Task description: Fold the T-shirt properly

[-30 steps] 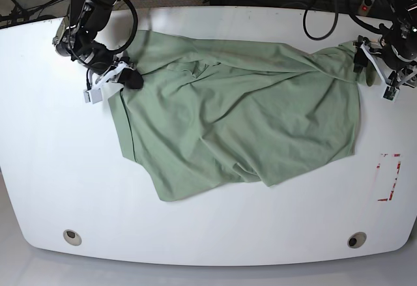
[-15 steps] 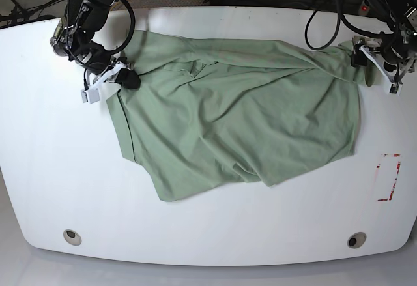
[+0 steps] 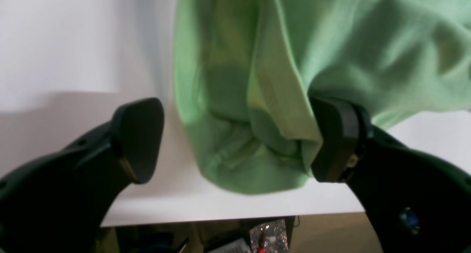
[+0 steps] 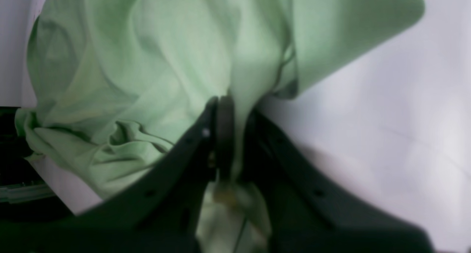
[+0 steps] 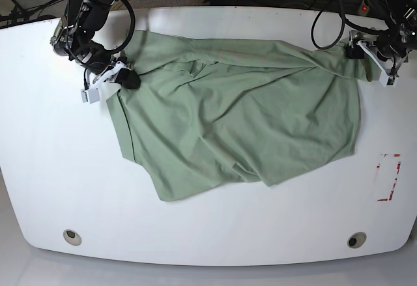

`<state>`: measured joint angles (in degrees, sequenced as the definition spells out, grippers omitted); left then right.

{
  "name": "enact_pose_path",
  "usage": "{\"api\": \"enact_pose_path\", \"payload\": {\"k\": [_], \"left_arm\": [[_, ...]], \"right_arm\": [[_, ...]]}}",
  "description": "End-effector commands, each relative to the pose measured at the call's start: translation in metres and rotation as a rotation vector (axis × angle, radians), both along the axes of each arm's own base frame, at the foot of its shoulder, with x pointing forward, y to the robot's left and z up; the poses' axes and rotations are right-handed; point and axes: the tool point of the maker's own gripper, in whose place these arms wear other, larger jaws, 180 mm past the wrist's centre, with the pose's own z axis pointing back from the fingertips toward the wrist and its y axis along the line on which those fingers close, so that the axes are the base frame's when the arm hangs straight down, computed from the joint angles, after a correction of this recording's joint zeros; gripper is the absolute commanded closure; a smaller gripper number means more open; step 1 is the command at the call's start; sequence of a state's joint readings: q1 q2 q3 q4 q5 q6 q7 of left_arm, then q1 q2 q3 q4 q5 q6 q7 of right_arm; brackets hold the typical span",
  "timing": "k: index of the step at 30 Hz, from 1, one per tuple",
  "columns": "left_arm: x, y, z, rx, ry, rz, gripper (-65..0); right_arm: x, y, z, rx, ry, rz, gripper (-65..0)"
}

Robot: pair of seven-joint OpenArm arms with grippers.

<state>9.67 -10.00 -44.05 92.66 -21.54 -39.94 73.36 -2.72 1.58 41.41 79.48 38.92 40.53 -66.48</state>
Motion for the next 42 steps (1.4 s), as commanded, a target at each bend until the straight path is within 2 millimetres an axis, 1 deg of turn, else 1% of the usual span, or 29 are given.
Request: {"api": "enact_pose_path", "payload": {"k": [1, 4, 6, 7, 9, 11, 12, 13, 14, 16, 17, 19, 20, 23, 24, 28, 29, 30, 31, 32, 34, 36, 39, 40, 42], "left_arm": [[0.007, 0.006, 0.007, 0.012, -0.026, -0.004, -56.2], [0.007, 0.002, 0.006, 0.008, -0.026, -0.009, -56.1], [0.01, -0.005, 0.004, 0.002, -0.021, -0.035, -55.8], [0.011, -0.008, 0.003, -0.001, -0.018, -0.046, -54.7], [0.013, -0.011, 0.002, -0.006, -0.016, -0.056, -48.8], [0.013, -0.015, -0.003, -0.021, -0.007, -0.058, -37.4], [0.016, -0.019, -0.005, -0.035, -0.008, -0.062, -32.2], [0.022, -0.023, -0.006, -0.047, -0.012, -0.065, -25.4], [0.024, -0.025, -0.01, -0.057, -0.005, -0.07, -17.1], [0.025, -0.027, -0.013, -0.067, 0.003, -0.072, -6.7], [0.024, -0.029, -0.015, -0.07, 0.009, -0.076, 0.0], [0.027, -0.03, -0.012, -0.063, 0.002, -0.087, 0.0], [0.029, -0.03, -0.008, -0.054, -0.008, -0.09, -1.1], [0.04, -0.027, 0.016, 0.009, -0.076, -0.114, 0.0], [0.045, -0.026, 0.026, 0.037, -0.103, -0.129, -0.1], [0.057, -0.034, 0.065, 0.139, -0.196, -0.204, -0.1], [0.062, -0.035, 0.08, 0.178, -0.232, -0.228, -0.1], [0.066, -0.038, 0.09, 0.205, -0.257, -0.254, -0.1], [0.07, -0.044, 0.097, 0.222, -0.274, -0.283, 0.0], [0.073, -0.048, 0.1, 0.23, -0.281, -0.305, 0.0], [0.087, -0.055, 0.114, 0.252, -0.321, -0.351, 0.0], [0.099, -0.057, 0.124, 0.266, -0.354, -0.363, 0.0], [0.118, -0.057, 0.144, 0.279, -0.42, -0.355, 0.0], [0.125, -0.057, 0.153, 0.286, -0.447, -0.352, 0.0], [0.142, -0.06, 0.172, 0.294, -0.507, -0.352, 0.0]], "right_arm": [[-0.011, -0.006, -0.01, -0.051, 0.071, 0.025, 0.0], [-0.011, -0.006, -0.01, -0.051, 0.071, 0.025, 0.0], [-0.011, -0.006, -0.01, -0.051, 0.071, 0.025, 0.0], [-0.011, -0.006, -0.01, -0.051, 0.071, 0.025, 0.0], [-0.011, -0.006, -0.01, -0.051, 0.071, 0.025, 0.0], [-0.011, -0.006, -0.01, -0.051, 0.071, 0.025, 0.0], [-0.011, -0.007, -0.01, -0.052, 0.071, 0.025, 0.0], [-0.011, -0.007, -0.01, -0.052, 0.071, 0.025, 0.0], [-0.011, -0.007, -0.01, -0.052, 0.071, 0.025, 0.0], [-0.011, -0.007, -0.01, -0.052, 0.071, 0.025, 0.0], [-0.011, -0.007, -0.01, -0.052, 0.071, 0.025, 0.0], [-0.011, -0.008, -0.008, -0.058, 0.066, 0.025, 0.0], [-0.011, -0.008, -0.008, -0.059, 0.066, 0.025, 0.0], [-0.013, -0.017, 0.0, -0.104, 0.046, 0.027, 0.0], [-0.014, -0.023, 0.006, -0.133, 0.033, 0.029, 0.0], [-0.012, -0.037, 0.028, -0.224, -0.024, 0.037, 0.0], [-0.012, -0.045, 0.037, -0.264, -0.041, 0.042, 0.0], [-0.011, -0.05, 0.043, -0.292, -0.056, 0.047, 0.0], [-0.008, -0.054, 0.05, -0.315, -0.074, 0.05, 0.0], [-0.006, -0.057, 0.055, -0.33, -0.084, 0.051, 0.0], [0.008, -0.067, 0.073, -0.376, -0.133, 0.053, 0.0], [0.018, -0.074, 0.084, -0.402, -0.163, 0.053, 0.0], [0.037, -0.091, 0.106, -0.451, -0.217, 0.05, 0.0], [0.046, -0.093, 0.115, -0.468, -0.239, 0.055, 0.0], [0.062, -0.091, 0.13, -0.498, -0.279, 0.094, 0.0]]}}
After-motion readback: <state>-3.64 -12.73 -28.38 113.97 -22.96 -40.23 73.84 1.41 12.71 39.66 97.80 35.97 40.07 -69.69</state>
